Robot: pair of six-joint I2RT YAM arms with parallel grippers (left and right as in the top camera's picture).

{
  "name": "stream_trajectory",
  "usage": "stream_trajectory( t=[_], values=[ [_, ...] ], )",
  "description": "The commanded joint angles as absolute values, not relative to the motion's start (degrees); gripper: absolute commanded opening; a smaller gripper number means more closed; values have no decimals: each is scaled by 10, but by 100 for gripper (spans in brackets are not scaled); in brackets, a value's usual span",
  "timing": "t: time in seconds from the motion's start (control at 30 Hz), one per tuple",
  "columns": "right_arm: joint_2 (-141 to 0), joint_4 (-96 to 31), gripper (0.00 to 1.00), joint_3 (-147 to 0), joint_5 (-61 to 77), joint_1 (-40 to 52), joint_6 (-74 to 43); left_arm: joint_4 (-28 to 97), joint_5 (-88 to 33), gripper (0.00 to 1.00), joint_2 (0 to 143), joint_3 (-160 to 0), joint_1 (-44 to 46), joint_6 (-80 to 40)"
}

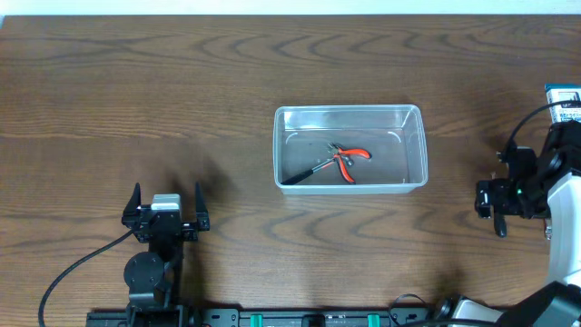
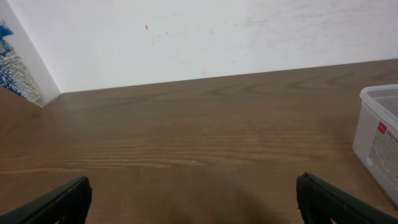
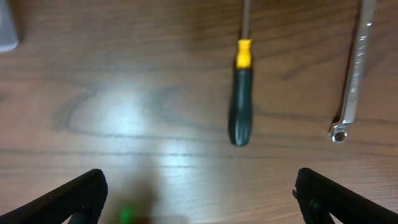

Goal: Pack container
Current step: 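Move the right gripper right over the yellow-black screwdriver, then lower the right gripper and close it on the screwdriver handle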

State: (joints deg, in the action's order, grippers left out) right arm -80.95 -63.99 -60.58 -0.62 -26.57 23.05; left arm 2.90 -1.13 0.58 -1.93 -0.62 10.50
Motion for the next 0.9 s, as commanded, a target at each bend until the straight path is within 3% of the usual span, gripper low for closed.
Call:
stream_trajectory(
  t=[0.0,0.33,0.87],
  values=[
    [-830,-631,99,-606,-6,-277,235,39,-8,98,3,-2,-6,102],
    [-941,-576,99,-608,-13,-278,259,39,-8,98,3,-2,-6,102],
    [-976,-487,99,-607,4,-326,274,39,-8,98,3,-2,-6,102]
  ],
)
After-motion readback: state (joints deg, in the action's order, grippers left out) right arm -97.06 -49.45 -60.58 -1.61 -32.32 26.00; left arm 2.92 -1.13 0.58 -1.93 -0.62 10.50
